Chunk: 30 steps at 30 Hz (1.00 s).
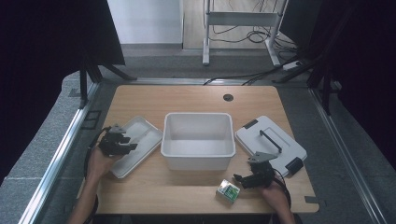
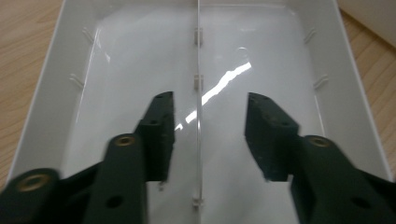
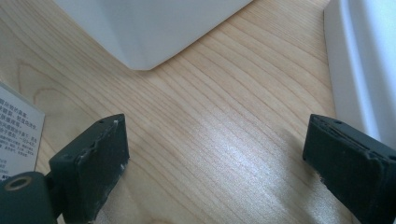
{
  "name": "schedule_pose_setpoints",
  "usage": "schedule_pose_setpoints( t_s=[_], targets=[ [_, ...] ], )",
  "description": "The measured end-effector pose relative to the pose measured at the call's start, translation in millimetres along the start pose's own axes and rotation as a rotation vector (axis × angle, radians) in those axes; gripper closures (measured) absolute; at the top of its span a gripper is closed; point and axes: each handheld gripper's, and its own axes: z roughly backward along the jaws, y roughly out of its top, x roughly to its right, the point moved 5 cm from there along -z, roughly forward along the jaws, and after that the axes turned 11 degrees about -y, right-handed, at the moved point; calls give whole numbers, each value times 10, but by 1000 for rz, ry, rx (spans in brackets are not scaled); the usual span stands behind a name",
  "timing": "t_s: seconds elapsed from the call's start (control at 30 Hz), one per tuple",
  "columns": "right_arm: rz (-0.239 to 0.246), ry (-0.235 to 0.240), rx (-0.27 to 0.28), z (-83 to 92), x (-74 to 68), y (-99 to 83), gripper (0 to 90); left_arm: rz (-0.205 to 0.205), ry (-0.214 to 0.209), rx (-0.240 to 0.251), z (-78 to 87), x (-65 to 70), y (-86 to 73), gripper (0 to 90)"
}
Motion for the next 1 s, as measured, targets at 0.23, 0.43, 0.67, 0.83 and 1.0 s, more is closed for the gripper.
schedule_pose_setpoints(
  t_s=[0.23,0.43,0.67,0.83,1.0],
  targets=[
    [1,1,-1,1,1,0,66,-19,-47,41,122,242,85,166],
    [0,0,0,0,0,0,66,-97,-77,32,118,574,120,65],
    [1,0,-1,1,1,-1,66,-174,-117,31,69,952,125,0],
    [1,0,-1,1,1,-1,66,-205,-158,51,-8,1170,106,0],
    [1,0,-1,1,1,-1,67,-224,-180,52,-131,1319,53,0]
  ],
)
